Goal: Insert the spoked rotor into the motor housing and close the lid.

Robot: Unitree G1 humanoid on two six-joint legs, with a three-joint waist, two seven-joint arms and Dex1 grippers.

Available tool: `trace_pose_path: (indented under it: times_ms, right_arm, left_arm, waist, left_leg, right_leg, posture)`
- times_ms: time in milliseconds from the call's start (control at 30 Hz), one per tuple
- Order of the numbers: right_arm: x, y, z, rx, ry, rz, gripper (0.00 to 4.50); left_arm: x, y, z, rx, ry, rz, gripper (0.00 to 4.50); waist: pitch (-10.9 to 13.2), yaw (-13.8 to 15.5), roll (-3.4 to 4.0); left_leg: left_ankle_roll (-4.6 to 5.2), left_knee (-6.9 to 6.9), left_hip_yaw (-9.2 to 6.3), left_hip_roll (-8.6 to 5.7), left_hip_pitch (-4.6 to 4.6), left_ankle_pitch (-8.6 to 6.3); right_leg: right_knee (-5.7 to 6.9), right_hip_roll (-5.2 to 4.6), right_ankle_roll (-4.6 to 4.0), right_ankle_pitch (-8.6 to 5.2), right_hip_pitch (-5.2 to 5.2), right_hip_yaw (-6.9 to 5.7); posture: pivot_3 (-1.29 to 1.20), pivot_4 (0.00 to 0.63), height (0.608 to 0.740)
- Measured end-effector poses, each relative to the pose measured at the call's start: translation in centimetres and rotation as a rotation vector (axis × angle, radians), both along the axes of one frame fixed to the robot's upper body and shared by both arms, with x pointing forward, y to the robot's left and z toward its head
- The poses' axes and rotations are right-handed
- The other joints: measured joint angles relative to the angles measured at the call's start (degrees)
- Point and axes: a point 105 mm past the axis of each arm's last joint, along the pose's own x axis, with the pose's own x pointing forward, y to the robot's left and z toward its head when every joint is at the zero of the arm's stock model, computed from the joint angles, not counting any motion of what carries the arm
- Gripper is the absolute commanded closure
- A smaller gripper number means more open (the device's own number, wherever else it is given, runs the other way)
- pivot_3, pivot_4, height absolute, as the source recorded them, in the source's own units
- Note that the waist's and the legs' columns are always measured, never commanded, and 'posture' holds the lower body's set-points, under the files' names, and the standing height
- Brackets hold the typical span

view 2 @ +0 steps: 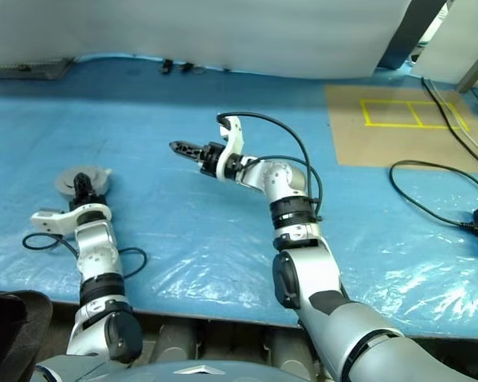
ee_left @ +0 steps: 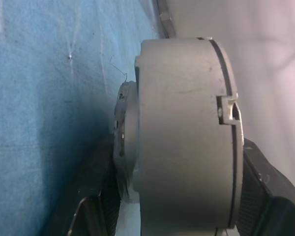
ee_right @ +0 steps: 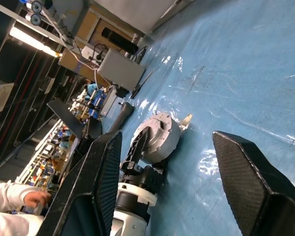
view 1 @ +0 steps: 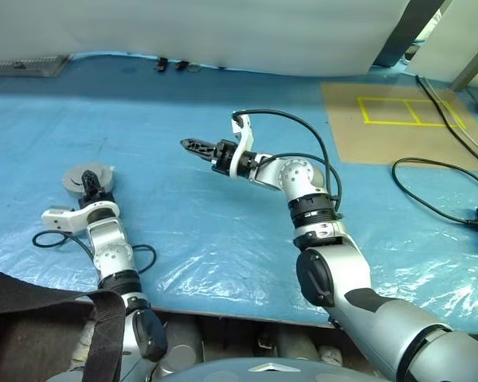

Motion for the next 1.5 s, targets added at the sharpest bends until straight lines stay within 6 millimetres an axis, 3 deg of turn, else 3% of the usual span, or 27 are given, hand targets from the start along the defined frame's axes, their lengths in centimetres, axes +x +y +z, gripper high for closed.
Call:
trace_pose_path:
  times_ms: [200,300,400,433,833,1133,1500]
  right_arm:
    - [-0.2,-0.1,-0.5,-0.007,0.011,0.002,1.44]
    - [-0.2,0.0,-0.2,-0.01,-0.004,0.005,1.39]
    - [-0.3,0.1,-0.3,-0.015,-0.005,0.008,1.39]
    - [-0.3,0.1,-0.3,-0.017,-0.005,0.008,1.39]
    - [-0.3,0.0,-0.4,-0.028,-0.015,0.014,1.39]
    - [-0.4,0.0,-0.6,-0.033,-0.014,0.019,1.39]
    - [-0.4,0.1,-0.8,-0.043,-0.011,0.028,1.39]
  left_arm:
    - [0.6,-0.1,0.1,-0.025,0.012,-0.005,1.79]
    - [0.6,-0.4,0.3,-0.036,0.003,-0.001,1.12]
    - [0.6,-0.5,1.0,-0.054,-0.034,0.018,0.12]
    - [0.5,-0.5,1.2,-0.065,-0.049,0.027,0.05]
    - [-1.7,-0.2,1.1,-0.182,-0.06,0.198,0.05]
    - [-3.0,-0.5,1.3,-0.08,0.155,0.26,0.05]
    - [-6.0,0.1,4.4,0.199,0.281,0.372,0.05]
  waist:
    - [0.0,0.08,0.0]
    - [0.0,0.12,0.0]
    - [0.0,0.16,0.0]
    - [0.0,0.16,0.0]
    - [0.01,-0.32,-0.02]
    - [0.04,-0.57,-0.07]
    - [0.05,-0.63,-0.08]
  left_leg:
    - [0.0,0.06,0.0,-0.01,0.04,0.0]
    - [0.0,0.05,0.0,-0.02,0.03,0.0]
    - [-0.01,0.04,-0.01,-0.01,0.04,0.0]
    - [-0.01,0.05,0.0,-0.01,0.04,0.0]
    - [-0.01,0.02,-0.01,-0.01,0.03,0.0]
    - [0.0,0.02,-0.05,0.0,0.02,0.0]
    - [0.0,0.02,-0.06,0.01,0.03,-0.01]
  right_leg:
    - [0.12,0.01,-0.01,0.0,0.0,0.01]
    - [0.09,0.0,0.0,0.0,0.0,0.01]
    - [0.09,0.0,-0.01,0.0,0.0,0.01]
    - [0.1,0.0,-0.01,0.0,0.0,0.02]
    - [0.03,0.03,0.0,0.0,0.01,0.02]
    - [0.03,0.01,0.0,0.0,0.01,0.01]
    - [0.02,0.0,-0.12,-0.08,0.01,0.02]
  posture:
    - [0.0,0.15,0.74]
    - [0.0,0.15,0.74]
    - [0.0,0.15,0.74]
    - [0.0,0.15,0.74]
    - [0.0,0.15,0.74]
    - [0.0,0.15,0.74]
    - [0.0,0.15,0.74]
